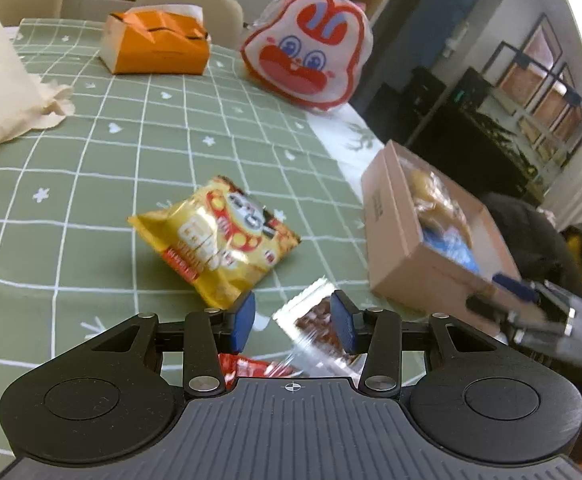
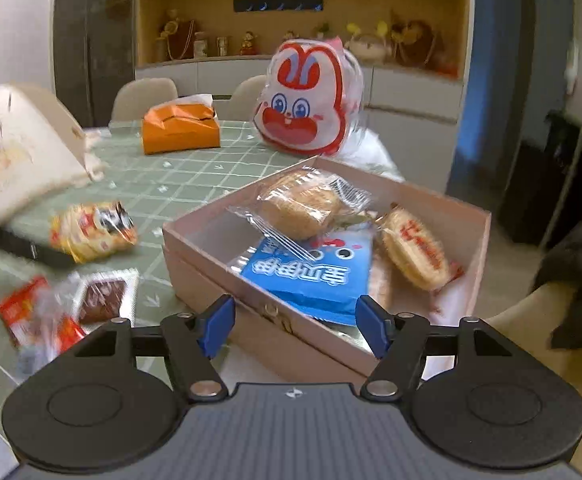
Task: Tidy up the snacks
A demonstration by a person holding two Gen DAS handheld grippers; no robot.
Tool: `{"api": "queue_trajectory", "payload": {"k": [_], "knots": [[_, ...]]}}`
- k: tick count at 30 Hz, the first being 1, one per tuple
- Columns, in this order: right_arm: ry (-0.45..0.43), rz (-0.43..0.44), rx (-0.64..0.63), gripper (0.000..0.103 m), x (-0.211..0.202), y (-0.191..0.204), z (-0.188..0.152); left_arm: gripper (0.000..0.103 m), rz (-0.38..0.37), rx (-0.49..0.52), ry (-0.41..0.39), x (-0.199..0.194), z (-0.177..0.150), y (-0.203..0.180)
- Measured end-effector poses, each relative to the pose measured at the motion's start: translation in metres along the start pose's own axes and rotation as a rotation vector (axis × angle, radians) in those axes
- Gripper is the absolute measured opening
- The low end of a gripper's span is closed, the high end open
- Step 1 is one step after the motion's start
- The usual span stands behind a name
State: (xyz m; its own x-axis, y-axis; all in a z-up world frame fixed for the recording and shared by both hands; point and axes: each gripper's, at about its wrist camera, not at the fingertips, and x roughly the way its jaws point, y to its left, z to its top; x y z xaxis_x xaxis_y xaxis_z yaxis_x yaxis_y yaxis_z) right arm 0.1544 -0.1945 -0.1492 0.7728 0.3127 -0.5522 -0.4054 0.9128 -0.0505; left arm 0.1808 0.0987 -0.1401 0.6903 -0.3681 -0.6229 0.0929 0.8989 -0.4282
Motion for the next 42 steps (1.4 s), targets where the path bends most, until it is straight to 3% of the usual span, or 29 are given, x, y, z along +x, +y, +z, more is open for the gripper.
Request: {"api": "queue_trajectory", "payload": {"k": [3,6,9,11,15,17,20,22,26,30,32,35,39,42], "knots": [[-0.039,-0.035,-0.031,0.067,-0.014,0.008,-0.006,0.047,-0.043,0.060,0.013,0.008,0.016,-0.020],[-0.131,-0.027,0.077,0.069,-0.042,-0.005,-0.004,0.047,-0.128,0.075,-0.004,0.021,0.030,-0.039],[-0.201,-0.135,0.223,0.086,-0.058,-0.030,0.005,0.047,-0.209,0.042,-0.031,0.040,0.038,-0.054],[-0.173,-0.165,0.355,0.088,-0.051,-0.054,0.012,0.047,-0.221,0.025,-0.023,0.052,0.038,-0.061],[-0.050,-0.085,0.495,0.087,-0.011,-0.084,0.014,0.047,-0.189,0.031,0.015,0.069,0.034,-0.069],[-0.022,-0.018,0.484,0.089,0.005,-0.082,0.016,0.047,-0.200,0.012,0.027,0.072,0.030,-0.064],[-0.028,-0.050,0.388,0.089,0.019,-0.066,0.028,0.050,-0.186,-0.015,0.030,0.065,0.030,-0.054],[-0.028,-0.004,0.358,0.089,0.029,-0.059,0.033,0.051,-0.162,-0.015,0.018,0.053,0.028,-0.047],[-0.023,0.007,0.273,0.089,0.038,-0.036,0.040,0.046,-0.202,-0.050,0.034,0.025,0.020,-0.025],[-0.154,-0.067,0.177,0.090,-0.002,0.001,0.036,0.046,-0.013,0.042,-0.020,-0.002,0.010,-0.007],[-0.176,-0.061,0.103,0.095,-0.022,0.024,0.035,0.046,0.017,0.026,-0.002,-0.002,0.004,0.004],[-0.123,0.074,0.075,0.096,-0.036,0.050,0.031,0.046,-0.006,0.014,0.048,0.001,-0.008,0.012],[-0.007,0.293,0.074,0.096,-0.032,0.082,0.017,0.045,-0.054,0.091,0.081,-0.013,-0.022,0.010],[0.042,0.318,-0.016,0.096,-0.021,0.113,0.006,0.045,-0.061,0.076,0.055,-0.033,-0.024,0.015]]}}
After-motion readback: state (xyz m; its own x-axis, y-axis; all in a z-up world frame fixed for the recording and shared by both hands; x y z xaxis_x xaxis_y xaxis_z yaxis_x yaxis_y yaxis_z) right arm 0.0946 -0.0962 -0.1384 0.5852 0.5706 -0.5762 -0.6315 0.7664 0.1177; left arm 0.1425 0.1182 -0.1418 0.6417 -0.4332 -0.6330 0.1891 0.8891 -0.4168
